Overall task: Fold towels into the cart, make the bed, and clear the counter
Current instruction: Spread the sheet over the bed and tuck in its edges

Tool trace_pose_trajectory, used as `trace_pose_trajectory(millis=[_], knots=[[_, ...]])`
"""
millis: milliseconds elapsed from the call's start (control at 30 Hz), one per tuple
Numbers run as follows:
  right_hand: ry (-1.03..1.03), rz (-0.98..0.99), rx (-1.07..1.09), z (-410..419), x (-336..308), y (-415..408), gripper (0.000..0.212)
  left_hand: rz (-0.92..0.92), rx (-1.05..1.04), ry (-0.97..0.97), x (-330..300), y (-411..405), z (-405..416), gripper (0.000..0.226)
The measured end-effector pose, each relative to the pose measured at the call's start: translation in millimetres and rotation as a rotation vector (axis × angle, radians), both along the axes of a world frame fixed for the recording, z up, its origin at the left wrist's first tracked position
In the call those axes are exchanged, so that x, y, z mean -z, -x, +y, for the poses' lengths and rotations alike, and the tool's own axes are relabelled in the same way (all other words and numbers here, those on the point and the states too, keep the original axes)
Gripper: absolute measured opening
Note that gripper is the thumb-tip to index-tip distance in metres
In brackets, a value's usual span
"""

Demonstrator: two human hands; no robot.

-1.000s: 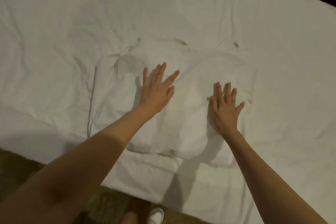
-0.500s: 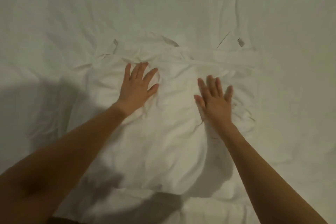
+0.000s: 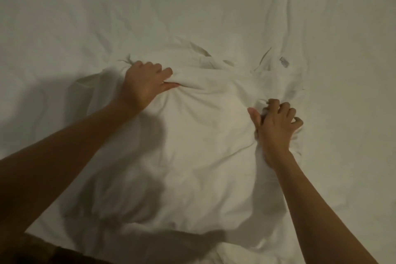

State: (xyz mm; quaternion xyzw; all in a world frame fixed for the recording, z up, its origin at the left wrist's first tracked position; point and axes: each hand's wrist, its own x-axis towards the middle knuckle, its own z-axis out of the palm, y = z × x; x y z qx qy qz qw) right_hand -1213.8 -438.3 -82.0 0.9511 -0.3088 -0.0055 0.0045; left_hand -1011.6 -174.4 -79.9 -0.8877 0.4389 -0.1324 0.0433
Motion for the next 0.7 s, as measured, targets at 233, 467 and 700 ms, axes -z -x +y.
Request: trace_pose_trajectory(millis=[233,467,700], knots=[[0.056,-0.252,0.013,-15,-2,-26,0.049,-0.139,-0.092,0.051,-15,-20,-11,0.04],[-0.442,0.042,-0.154,-32,17,-24,0.078,0.56,-0.453,0.025,23,-2,-24,0.054],[-0.559,0.145,-0.129,-14,-35,30,0.065,0.612,-0.501,0.06,-19,91,-53,0.058]])
